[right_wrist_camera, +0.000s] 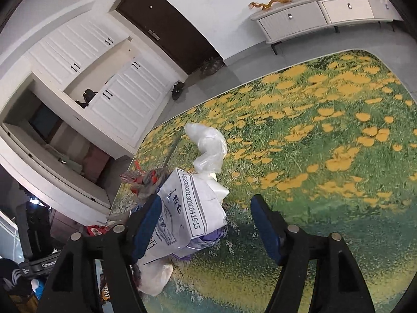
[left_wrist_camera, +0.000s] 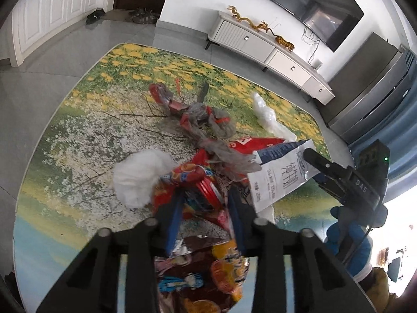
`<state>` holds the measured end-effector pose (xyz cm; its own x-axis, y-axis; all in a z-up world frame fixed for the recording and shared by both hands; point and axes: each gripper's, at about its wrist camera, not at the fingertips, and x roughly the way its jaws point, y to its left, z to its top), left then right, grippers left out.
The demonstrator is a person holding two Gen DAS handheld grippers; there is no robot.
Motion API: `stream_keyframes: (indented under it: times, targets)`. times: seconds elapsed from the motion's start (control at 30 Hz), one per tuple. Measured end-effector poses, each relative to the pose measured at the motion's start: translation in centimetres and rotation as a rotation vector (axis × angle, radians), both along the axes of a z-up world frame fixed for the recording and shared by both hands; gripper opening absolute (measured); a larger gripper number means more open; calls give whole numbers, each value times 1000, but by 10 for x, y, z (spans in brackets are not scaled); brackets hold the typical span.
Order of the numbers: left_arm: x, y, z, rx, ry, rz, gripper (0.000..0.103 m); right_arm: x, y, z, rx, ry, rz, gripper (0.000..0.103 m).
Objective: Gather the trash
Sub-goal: 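Grasp the red wrapper with the left tool while the right grasps the paper bag, then carry both items over the bin and open both tools to drop them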
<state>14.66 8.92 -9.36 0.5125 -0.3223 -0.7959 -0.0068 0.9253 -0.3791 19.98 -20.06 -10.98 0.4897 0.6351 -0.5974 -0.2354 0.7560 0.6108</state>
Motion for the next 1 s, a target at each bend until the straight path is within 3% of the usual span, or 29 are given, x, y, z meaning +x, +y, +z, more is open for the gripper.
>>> stream_keyframes:
  times: [0.03,0.1,0.27,0.83,1.0]
  targets:
    - [0,-1,-1,-4,2,0,21,-1,0,-1,20,1,9,58]
    - [-1,-1,-2,-11,3,3,13,-1,-2,0,45,-5,13,43]
    - [-9,0,5,-23,-25,1,8,-10,0,13,54,-40,24,30]
    - [-62,8,71,-75,-199,-7,6,-73,13,105,-10,-245,39,28]
    - [-81,9,98,-57,-275,-8,6,-97,4,134,-26,-309,19,29]
